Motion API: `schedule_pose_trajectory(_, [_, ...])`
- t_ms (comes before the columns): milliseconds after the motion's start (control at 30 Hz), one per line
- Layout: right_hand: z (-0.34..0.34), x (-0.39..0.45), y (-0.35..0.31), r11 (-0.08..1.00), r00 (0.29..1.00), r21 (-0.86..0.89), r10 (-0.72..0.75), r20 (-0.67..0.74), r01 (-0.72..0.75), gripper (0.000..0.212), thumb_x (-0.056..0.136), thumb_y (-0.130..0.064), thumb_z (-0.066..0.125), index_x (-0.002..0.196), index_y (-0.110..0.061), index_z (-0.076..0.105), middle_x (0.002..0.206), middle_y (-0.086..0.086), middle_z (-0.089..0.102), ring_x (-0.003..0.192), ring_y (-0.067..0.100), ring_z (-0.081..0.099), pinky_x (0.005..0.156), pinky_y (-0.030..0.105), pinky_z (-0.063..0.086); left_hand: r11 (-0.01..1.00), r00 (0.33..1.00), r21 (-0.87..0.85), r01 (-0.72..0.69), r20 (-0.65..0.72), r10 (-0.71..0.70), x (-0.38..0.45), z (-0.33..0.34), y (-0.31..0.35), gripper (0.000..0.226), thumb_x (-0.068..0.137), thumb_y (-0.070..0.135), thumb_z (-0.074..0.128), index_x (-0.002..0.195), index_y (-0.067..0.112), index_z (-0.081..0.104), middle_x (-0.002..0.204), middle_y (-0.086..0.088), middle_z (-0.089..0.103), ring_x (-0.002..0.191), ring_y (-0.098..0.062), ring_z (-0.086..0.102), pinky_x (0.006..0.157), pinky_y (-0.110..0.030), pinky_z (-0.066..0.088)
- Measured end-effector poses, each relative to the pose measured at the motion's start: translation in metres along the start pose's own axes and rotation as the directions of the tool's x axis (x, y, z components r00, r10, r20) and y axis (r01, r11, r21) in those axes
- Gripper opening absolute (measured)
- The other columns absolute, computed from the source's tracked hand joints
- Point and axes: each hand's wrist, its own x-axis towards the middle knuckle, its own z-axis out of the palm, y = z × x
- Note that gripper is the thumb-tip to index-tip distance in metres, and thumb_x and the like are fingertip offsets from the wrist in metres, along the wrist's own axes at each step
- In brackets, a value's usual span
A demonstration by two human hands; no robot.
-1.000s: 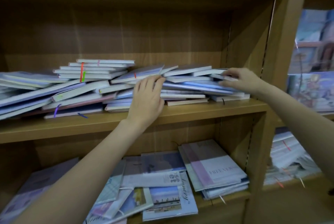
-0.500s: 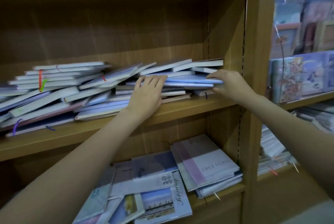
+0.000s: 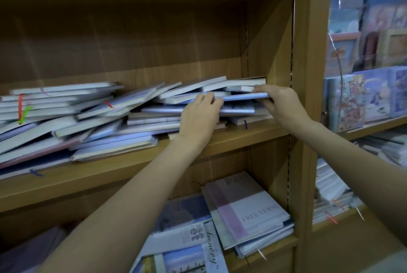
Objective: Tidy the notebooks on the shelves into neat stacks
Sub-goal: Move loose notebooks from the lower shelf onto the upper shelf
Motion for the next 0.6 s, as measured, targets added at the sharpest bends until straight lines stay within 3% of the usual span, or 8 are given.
schedule_pose_trajectory(133, [-0.009,0.015,-0.006,0.996,0.991,-0.027,0.084,0.103,-0.081,0.025,0.091,-0.011,0.056,0.115,-0.008,0.063,0.105,0.012,0.067,0.098,0.025,0.061,0.089,0.036,0.049,0.996,0.999,0.09,-0.026,-0.042,0.03,0.01,-0.011,-0.003,0.039,0.045,0.001,0.083,0.076,0.011,0.062,0.068,-0.004,0.058,0.059,-0.022,0.056,0.047,-0.022,0.018])
schedule_pose_trajectory(300, [-0.024,0.031,-0.008,0.985,0.964,-0.114,0.153,0.218,-0.13,0.022,0.093,-0.011,0.052,0.112,-0.008,0.063,0.099,0.016,0.065,0.094,0.03,0.061,0.087,0.043,0.05,0.994,0.998,0.099,-0.043,-0.05,0.048,-0.026,-0.047,-0.061,0.015,0.071,0.009,0.067,0.077,0.014,0.054,0.072,-0.004,0.054,0.062,-0.025,0.056,0.04,-0.027,0.026])
schedule_pose_trajectory(333, [-0.024,0.03,-0.008,0.981,0.961,-0.116,0.175,0.215,-0.153,0.023,0.093,-0.011,0.052,0.112,-0.007,0.063,0.099,0.017,0.065,0.093,0.03,0.061,0.086,0.042,0.05,0.993,0.997,0.103,-0.065,-0.045,0.07,-0.038,-0.055,-0.074,0.005,0.076,0.015,0.057,0.077,0.014,0.053,0.073,-0.004,0.053,0.062,-0.026,0.057,0.04,-0.029,0.03])
schedule_pose_trajectory(400, [-0.022,0.022,-0.006,0.969,0.957,-0.129,0.23,0.177,-0.209,0.023,0.091,-0.01,0.055,0.111,-0.003,0.063,0.095,0.016,0.064,0.089,0.028,0.061,0.082,0.037,0.05,0.989,0.995,0.109,-0.099,-0.023,0.102,-0.059,-0.071,-0.088,0.012,0.079,0.023,0.045,0.075,0.015,0.054,0.072,-0.005,0.054,0.062,-0.026,0.057,0.041,-0.03,0.034])
schedule_pose_trajectory(600, [-0.006,0.005,0.001,0.917,0.912,-0.167,0.385,0.139,-0.362,0.021,0.09,-0.008,0.057,0.105,0.006,0.062,0.09,0.016,0.06,0.082,0.025,0.057,0.076,0.034,0.048,0.997,0.999,0.076,-0.015,-0.038,0.018,-0.074,-0.085,-0.078,0.009,0.08,0.017,0.05,0.078,0.011,0.056,0.075,-0.006,0.054,0.065,-0.028,0.056,0.042,-0.035,0.038])
